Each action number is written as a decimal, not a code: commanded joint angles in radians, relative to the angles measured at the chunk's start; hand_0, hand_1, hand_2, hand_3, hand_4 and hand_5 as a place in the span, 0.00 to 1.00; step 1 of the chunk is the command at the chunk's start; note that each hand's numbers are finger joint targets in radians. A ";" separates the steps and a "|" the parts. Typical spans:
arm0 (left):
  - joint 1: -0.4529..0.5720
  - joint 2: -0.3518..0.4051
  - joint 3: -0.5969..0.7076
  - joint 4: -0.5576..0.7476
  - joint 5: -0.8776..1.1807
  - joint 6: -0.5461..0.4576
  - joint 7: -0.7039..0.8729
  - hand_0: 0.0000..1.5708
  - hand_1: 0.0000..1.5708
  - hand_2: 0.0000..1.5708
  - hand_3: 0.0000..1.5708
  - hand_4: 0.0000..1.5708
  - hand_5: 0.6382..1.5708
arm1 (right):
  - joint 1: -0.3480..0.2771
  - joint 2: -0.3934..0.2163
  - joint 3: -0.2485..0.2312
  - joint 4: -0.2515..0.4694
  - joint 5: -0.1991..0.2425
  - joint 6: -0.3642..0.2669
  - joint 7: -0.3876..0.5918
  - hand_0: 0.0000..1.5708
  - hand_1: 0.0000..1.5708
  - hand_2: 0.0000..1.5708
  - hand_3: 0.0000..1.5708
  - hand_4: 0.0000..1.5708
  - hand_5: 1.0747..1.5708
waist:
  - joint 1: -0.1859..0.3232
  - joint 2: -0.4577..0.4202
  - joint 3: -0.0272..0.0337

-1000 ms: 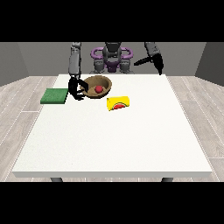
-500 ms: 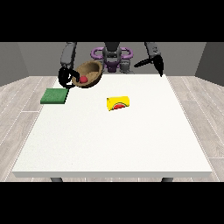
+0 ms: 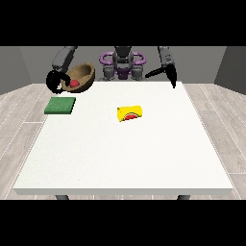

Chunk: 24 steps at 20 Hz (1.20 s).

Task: Pick the cup and pour the ball into the bowl, then pick the bowl and place it on the pad

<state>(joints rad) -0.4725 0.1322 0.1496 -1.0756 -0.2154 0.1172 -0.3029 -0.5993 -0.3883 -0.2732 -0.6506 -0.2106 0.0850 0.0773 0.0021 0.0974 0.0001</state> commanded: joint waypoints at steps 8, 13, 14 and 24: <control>-0.111 -0.062 -0.061 -0.106 -0.058 0.111 -0.043 0.00 0.00 0.00 0.00 0.00 0.99 | -0.040 -0.223 -0.159 0.130 -0.114 0.215 -0.132 1.00 1.00 1.00 0.87 0.66 0.98 | 0.039 0.263 0.0015; -0.080 -0.023 -0.095 -0.259 -0.056 0.051 -0.026 0.00 0.00 0.00 0.00 0.00 0.99 | -0.023 -0.348 -0.195 0.205 -0.095 0.270 -0.256 1.00 1.00 1.00 0.50 0.65 0.99 | 0.088 0.352 0.0026; -0.092 -0.031 -0.081 -0.275 -0.071 0.101 -0.021 0.00 0.00 0.00 0.00 0.00 0.99 | -0.033 -0.337 -0.196 0.207 -0.090 0.266 -0.305 1.00 1.00 1.00 0.22 0.65 1.00 | 0.080 0.392 0.0027; -0.041 -0.048 -0.146 -0.480 -0.130 0.122 0.091 0.00 0.00 0.00 0.00 0.00 0.99 | -0.113 -0.430 -0.191 0.290 -0.052 0.275 -0.345 1.00 1.00 1.00 0.28 0.66 1.00 | 0.057 0.441 0.0022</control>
<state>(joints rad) -0.5232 0.0942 0.0234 -1.4931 -0.3134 0.2135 -0.2463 -0.6796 -0.7893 -0.4669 -0.3834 -0.2768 0.3638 -0.2543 0.0678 0.5172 0.0026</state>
